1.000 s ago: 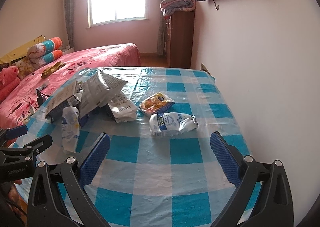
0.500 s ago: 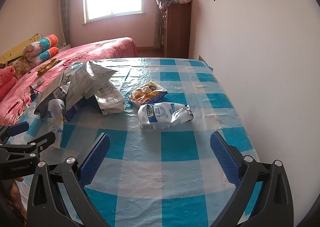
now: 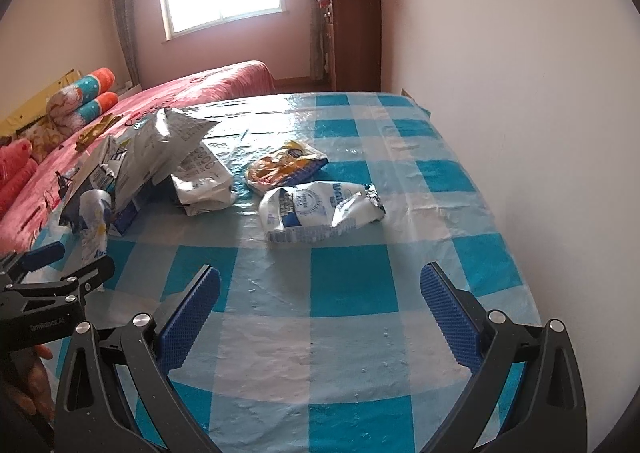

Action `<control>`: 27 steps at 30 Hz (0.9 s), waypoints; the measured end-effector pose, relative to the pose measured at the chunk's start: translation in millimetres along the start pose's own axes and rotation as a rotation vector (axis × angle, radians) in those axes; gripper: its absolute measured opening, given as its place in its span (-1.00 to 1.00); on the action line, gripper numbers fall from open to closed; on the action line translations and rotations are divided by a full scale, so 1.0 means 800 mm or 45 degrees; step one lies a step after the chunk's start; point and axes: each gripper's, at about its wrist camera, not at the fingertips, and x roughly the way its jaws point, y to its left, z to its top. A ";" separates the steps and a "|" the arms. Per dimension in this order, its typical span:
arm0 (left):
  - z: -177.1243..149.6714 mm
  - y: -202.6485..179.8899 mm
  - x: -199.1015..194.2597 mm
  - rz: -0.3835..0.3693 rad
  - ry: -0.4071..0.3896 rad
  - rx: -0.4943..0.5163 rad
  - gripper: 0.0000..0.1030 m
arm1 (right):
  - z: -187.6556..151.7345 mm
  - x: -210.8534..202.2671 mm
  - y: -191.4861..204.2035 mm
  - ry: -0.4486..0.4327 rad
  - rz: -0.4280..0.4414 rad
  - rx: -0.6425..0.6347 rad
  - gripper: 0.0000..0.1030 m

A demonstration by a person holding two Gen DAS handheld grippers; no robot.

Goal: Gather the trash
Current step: 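Close the left gripper on the white MAGICDAY milk pouch and lift it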

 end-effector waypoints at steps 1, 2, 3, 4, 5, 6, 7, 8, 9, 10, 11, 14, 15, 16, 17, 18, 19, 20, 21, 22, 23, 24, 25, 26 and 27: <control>0.000 0.001 0.001 -0.004 0.002 -0.007 0.92 | 0.000 0.002 -0.003 0.006 0.011 0.010 0.93; 0.001 0.002 0.002 -0.005 0.003 -0.013 0.92 | 0.001 0.004 -0.007 0.015 0.028 0.024 0.93; 0.002 0.003 0.003 -0.006 0.003 -0.018 0.92 | 0.001 0.007 -0.011 0.025 0.046 0.039 0.93; 0.003 0.004 0.004 -0.005 0.004 -0.024 0.92 | 0.001 0.008 -0.014 0.033 0.064 0.051 0.93; 0.006 0.006 0.007 -0.003 0.007 -0.026 0.92 | 0.002 0.010 -0.016 0.040 0.079 0.061 0.93; 0.006 0.007 0.008 -0.002 0.009 -0.029 0.92 | 0.002 0.012 -0.019 0.045 0.097 0.070 0.93; 0.007 0.009 0.009 -0.001 0.010 -0.032 0.92 | 0.003 0.014 -0.022 0.051 0.111 0.076 0.93; 0.008 0.011 0.011 0.000 0.013 -0.040 0.92 | 0.003 0.016 -0.023 0.056 0.122 0.082 0.93; 0.009 0.014 0.013 0.000 0.018 -0.050 0.92 | 0.004 0.018 -0.025 0.064 0.136 0.088 0.93; 0.009 0.015 0.014 -0.002 0.021 -0.058 0.92 | 0.005 0.020 -0.026 0.068 0.147 0.092 0.93; 0.010 0.018 0.016 -0.006 0.027 -0.073 0.92 | 0.006 0.023 -0.029 0.076 0.163 0.102 0.93; 0.009 0.022 0.022 -0.019 0.045 -0.106 0.92 | 0.012 0.033 -0.034 0.107 0.207 0.124 0.92; 0.009 0.023 0.024 -0.023 0.052 -0.116 0.92 | 0.015 0.037 -0.034 0.116 0.215 0.126 0.92; 0.010 0.024 0.027 -0.026 0.060 -0.127 0.92 | 0.017 0.040 -0.034 0.121 0.217 0.123 0.92; 0.010 0.026 0.029 -0.031 0.065 -0.138 0.92 | 0.020 0.043 -0.034 0.124 0.220 0.113 0.92; 0.012 0.028 0.030 -0.035 0.067 -0.147 0.92 | 0.024 0.046 -0.033 0.130 0.220 0.100 0.92; 0.013 0.029 0.031 -0.036 0.068 -0.156 0.92 | 0.027 0.049 -0.032 0.131 0.218 0.091 0.92; 0.014 0.030 0.032 -0.037 0.072 -0.163 0.92 | 0.030 0.052 -0.032 0.133 0.219 0.086 0.92; 0.016 0.032 0.034 -0.042 0.077 -0.167 0.92 | 0.033 0.054 -0.033 0.135 0.225 0.086 0.92; 0.017 0.033 0.036 -0.045 0.080 -0.171 0.92 | 0.036 0.057 -0.034 0.135 0.234 0.089 0.92; 0.018 0.032 0.036 -0.045 0.079 -0.171 0.92 | 0.040 0.059 -0.034 0.135 0.240 0.090 0.92; 0.019 0.031 0.038 -0.044 0.081 -0.168 0.92 | 0.044 0.063 -0.034 0.139 0.239 0.084 0.92; 0.019 0.031 0.038 -0.041 0.081 -0.164 0.92 | 0.047 0.067 -0.034 0.147 0.238 0.076 0.92; 0.020 0.030 0.039 -0.037 0.082 -0.160 0.92 | 0.049 0.071 -0.034 0.155 0.237 0.070 0.92; 0.021 0.029 0.041 -0.035 0.082 -0.158 0.92 | 0.051 0.076 -0.033 0.164 0.239 0.061 0.92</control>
